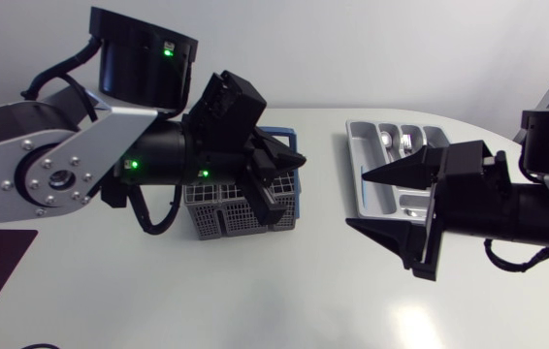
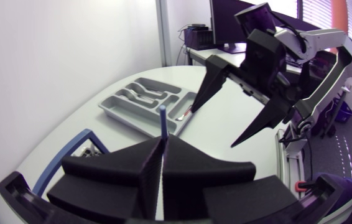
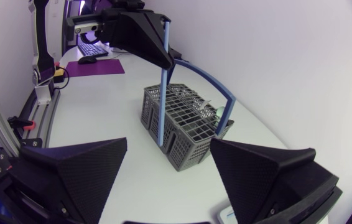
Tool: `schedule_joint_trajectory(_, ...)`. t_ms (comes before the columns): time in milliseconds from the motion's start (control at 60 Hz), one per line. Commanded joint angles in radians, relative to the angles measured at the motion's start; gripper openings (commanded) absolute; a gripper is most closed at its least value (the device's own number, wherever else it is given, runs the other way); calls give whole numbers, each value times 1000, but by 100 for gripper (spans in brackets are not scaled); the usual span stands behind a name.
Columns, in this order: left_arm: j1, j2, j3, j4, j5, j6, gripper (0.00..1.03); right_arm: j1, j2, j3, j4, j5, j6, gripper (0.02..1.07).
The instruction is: Unload the cutlery basket into the drawer organizer.
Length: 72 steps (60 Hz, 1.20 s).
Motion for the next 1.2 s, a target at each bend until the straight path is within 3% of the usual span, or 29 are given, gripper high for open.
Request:
schedule_joint_trajectory(0,-7,35,48,-23,65,-37,7,39,48,26,-2,-8,55,96)
schedule_joint_trajectory(117,-1,54,74,-57,149,-51,7,78,101,34,14,-8,72,93)
schedule_joint_trajectory(233,2,61,88,-80,175,-52,7,95,138,42,26,-17,92,92)
schedule_joint_trajectory(583,4,71,98,-92,201,-51,7,131,195,68,29,-42,108,68)
schedule_joint_trajectory(817,6,74,98,-92,201,-51,7,138,204,75,49,-42,124,44)
schedule_joint_trajectory(1033,2,74,104,-97,201,-52,7,149,224,75,52,-42,124,37)
schedule_joint_trajectory(1183,2,74,106,-100,201,-52,7,151,232,83,57,-37,124,22)
